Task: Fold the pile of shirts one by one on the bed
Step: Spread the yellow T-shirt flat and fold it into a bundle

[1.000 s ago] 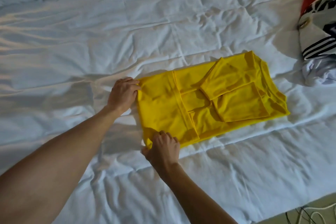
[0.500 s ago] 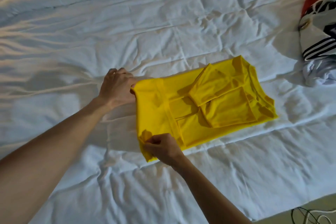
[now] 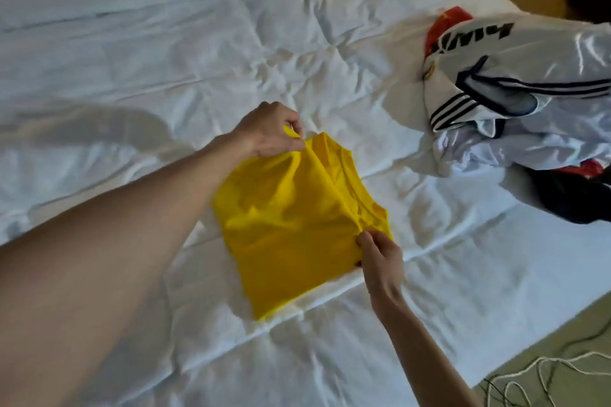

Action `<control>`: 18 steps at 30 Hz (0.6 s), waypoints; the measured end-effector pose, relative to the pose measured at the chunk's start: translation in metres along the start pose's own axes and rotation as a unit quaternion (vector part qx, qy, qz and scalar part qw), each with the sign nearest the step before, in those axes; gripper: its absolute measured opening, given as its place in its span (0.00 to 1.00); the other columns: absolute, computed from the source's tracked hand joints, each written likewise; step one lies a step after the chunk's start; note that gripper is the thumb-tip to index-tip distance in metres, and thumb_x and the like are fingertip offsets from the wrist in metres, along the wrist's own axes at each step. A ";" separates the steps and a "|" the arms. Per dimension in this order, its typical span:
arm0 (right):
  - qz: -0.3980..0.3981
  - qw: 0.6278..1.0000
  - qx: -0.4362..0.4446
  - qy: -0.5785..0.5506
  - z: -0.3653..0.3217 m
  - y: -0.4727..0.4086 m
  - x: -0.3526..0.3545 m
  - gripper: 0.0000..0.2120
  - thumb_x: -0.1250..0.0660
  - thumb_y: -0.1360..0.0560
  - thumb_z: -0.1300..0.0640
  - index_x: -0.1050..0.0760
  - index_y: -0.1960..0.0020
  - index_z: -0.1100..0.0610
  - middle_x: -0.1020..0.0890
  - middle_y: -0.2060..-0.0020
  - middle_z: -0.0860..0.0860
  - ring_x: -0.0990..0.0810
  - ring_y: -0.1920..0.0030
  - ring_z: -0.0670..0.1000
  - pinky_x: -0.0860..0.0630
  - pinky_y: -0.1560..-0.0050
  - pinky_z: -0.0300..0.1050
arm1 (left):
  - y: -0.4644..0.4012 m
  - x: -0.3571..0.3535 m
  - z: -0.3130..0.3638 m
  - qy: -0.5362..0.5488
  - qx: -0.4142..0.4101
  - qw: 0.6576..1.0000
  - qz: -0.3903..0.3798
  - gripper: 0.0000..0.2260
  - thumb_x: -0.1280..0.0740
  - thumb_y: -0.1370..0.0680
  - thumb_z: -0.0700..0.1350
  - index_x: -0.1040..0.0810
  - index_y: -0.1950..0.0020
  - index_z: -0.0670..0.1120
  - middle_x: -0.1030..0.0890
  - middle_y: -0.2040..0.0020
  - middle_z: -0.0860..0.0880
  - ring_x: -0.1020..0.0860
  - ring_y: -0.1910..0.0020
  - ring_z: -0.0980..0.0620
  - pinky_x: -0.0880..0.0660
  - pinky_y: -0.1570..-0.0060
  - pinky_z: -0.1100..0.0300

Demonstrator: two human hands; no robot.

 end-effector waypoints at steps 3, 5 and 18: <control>0.009 0.999 0.012 0.051 0.011 -0.017 0.008 0.14 0.30 0.28 0.42 0.20 0.49 0.50 0.17 0.61 0.47 0.18 0.59 0.51 0.22 0.54 0.50 | -0.029 -0.038 -0.018 0.000 0.075 0.997 -0.016 0.12 0.33 0.38 0.58 0.21 0.60 0.54 0.19 0.56 0.51 0.21 0.51 0.47 0.25 0.51 0.55; -0.018 0.998 0.029 0.053 0.014 -0.022 0.003 0.15 0.25 0.28 0.46 0.20 0.44 0.49 0.17 0.57 0.46 0.19 0.56 0.46 0.24 0.54 0.43 | -0.036 -0.056 -0.033 -0.056 0.106 0.991 -0.052 0.12 0.37 0.38 0.58 0.25 0.63 0.51 0.20 0.55 0.47 0.22 0.50 0.42 0.27 0.53 0.53; 0.127 0.990 0.019 0.053 0.029 -0.024 0.033 0.43 0.25 0.32 0.53 0.41 0.23 0.58 0.35 0.30 0.59 0.35 0.31 0.60 0.34 0.30 0.59 | -0.067 -0.078 -0.028 -0.085 0.192 0.977 -0.043 0.32 0.35 0.31 0.65 0.28 0.30 0.52 0.27 0.29 0.46 0.31 0.29 0.42 0.34 0.31 0.43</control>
Point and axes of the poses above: each hand's wrist, its own y-axis away from the middle knuckle, its own x-axis out of the back of the hand, z = x × y, the point moved 10 cm from there along -y, towards the middle knuckle
